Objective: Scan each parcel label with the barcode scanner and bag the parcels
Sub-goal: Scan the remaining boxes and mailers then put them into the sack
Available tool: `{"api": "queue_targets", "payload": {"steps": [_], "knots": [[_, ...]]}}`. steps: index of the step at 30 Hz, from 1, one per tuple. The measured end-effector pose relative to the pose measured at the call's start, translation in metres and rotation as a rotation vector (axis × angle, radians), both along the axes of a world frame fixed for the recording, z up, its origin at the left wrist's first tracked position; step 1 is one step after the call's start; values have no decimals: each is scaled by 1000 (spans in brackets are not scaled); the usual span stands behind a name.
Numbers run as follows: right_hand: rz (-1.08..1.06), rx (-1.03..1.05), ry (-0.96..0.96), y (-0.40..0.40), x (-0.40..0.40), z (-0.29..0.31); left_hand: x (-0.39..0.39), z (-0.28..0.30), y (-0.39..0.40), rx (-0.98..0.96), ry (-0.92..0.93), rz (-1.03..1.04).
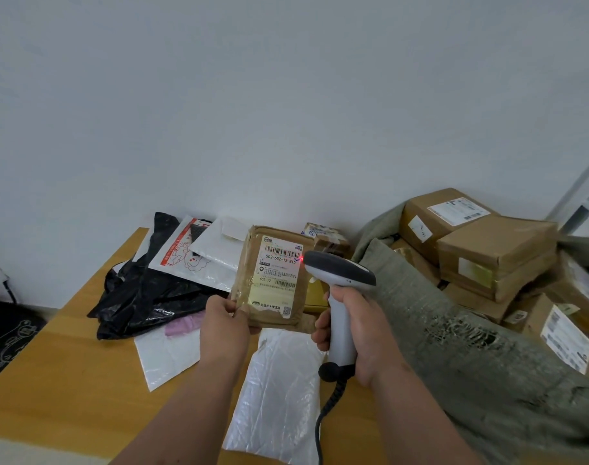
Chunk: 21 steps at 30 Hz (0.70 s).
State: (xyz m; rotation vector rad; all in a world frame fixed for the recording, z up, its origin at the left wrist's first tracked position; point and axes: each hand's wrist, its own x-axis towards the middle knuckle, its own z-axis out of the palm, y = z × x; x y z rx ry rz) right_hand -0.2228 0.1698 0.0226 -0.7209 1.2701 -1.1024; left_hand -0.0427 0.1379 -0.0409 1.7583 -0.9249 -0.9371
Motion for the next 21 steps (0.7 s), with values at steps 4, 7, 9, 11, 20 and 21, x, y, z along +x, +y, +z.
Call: {"api": "queue_targets", "payload": {"steps": [4,7,9,11,20,21], "knots": [[-33,-2,16,3,3,2,2,1,-1,-10,-13,-35],[-80,-19,6,3,7,6,4,7,-5,-29,-17,-72],[-108,-21,-6,3,10,8,6,13,-9,-43,-49,-90],[-139,-10,4,4,13,10,8,19,-12,-71,-92,-113],[-441,-88,219,13,14,12,7,45,-20,-165,-198,-210],[-476,-106,256,14,10,12,5,48,-20,-181,-196,-221]]}}
